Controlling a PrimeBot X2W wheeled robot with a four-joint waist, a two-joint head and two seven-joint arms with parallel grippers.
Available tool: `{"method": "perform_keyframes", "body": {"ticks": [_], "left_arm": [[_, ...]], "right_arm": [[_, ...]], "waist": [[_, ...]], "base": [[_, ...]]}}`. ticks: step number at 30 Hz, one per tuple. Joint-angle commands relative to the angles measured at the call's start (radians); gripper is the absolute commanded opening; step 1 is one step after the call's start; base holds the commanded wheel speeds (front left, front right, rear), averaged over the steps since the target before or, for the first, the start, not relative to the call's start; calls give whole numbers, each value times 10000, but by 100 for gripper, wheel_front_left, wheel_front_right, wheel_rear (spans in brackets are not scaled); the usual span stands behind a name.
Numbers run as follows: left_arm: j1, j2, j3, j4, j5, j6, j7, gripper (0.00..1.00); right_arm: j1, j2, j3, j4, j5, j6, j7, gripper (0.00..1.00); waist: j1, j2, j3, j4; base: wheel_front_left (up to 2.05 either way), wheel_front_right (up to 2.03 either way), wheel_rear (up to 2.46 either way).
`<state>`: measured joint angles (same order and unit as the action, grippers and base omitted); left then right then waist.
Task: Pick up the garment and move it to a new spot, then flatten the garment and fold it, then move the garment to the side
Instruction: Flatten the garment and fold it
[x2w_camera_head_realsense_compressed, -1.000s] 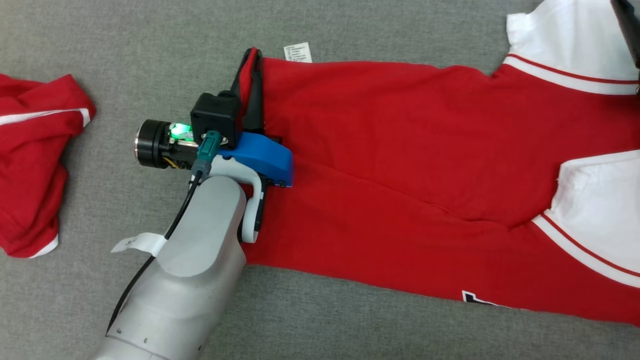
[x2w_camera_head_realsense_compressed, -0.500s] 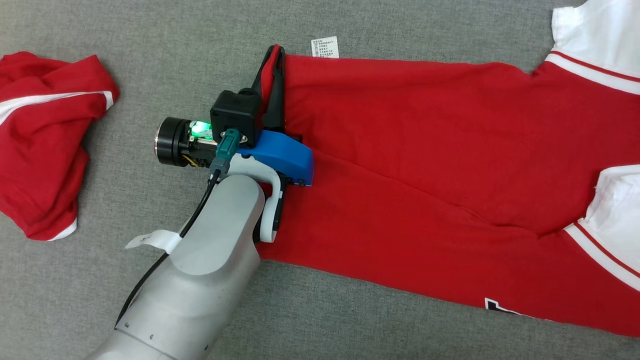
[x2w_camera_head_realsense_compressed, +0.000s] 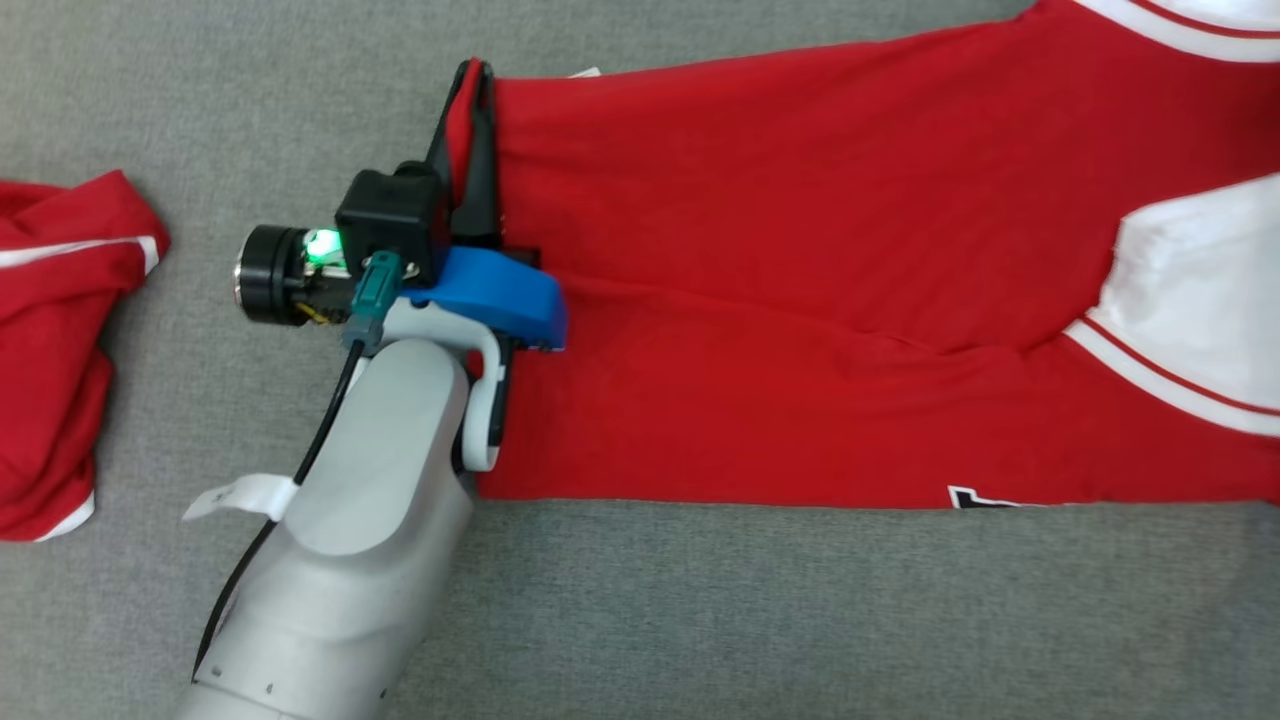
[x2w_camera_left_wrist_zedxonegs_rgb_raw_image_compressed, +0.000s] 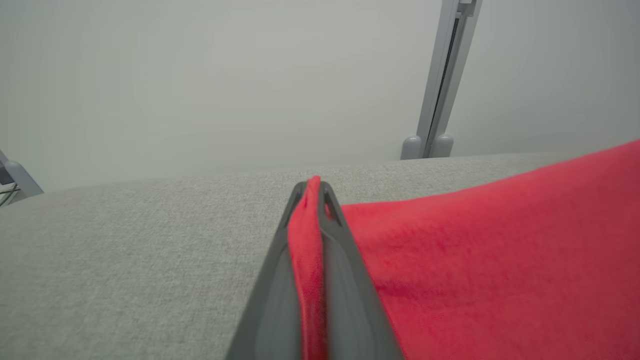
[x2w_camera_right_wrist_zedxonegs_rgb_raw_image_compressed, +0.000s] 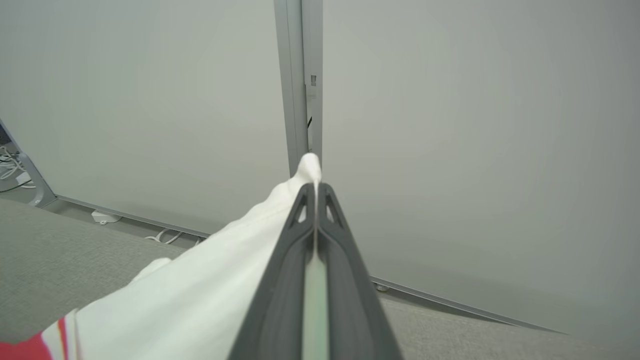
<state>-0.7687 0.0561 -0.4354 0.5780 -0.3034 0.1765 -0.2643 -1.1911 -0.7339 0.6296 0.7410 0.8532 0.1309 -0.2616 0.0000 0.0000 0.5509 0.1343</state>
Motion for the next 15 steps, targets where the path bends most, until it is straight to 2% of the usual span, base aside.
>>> {"method": "perform_keyframes", "body": {"ticks": [1, 10, 15], "left_arm": [[208, 108, 189, 13, 133, -90, 2, 0], [1357, 506, 1150, 8, 662, -697, 0, 0], [2170, 723, 1526, 184, 908, -993, 0, 0]], "right_arm": [[621, 107, -320, -394, -118, -3, -34, 0], [4052, 909, -2065, -2919, -781, -1, -39, 0], [6160, 1584, -2740, -3656, -959, -1, -36, 0]], "waist": [[0, 0, -307, -296], [0, 0, -1379, -1334], [0, 0, -1803, -1817]], "base": [[0, 0, 0], [0, 0, 0], [0, 0, 0]]}}
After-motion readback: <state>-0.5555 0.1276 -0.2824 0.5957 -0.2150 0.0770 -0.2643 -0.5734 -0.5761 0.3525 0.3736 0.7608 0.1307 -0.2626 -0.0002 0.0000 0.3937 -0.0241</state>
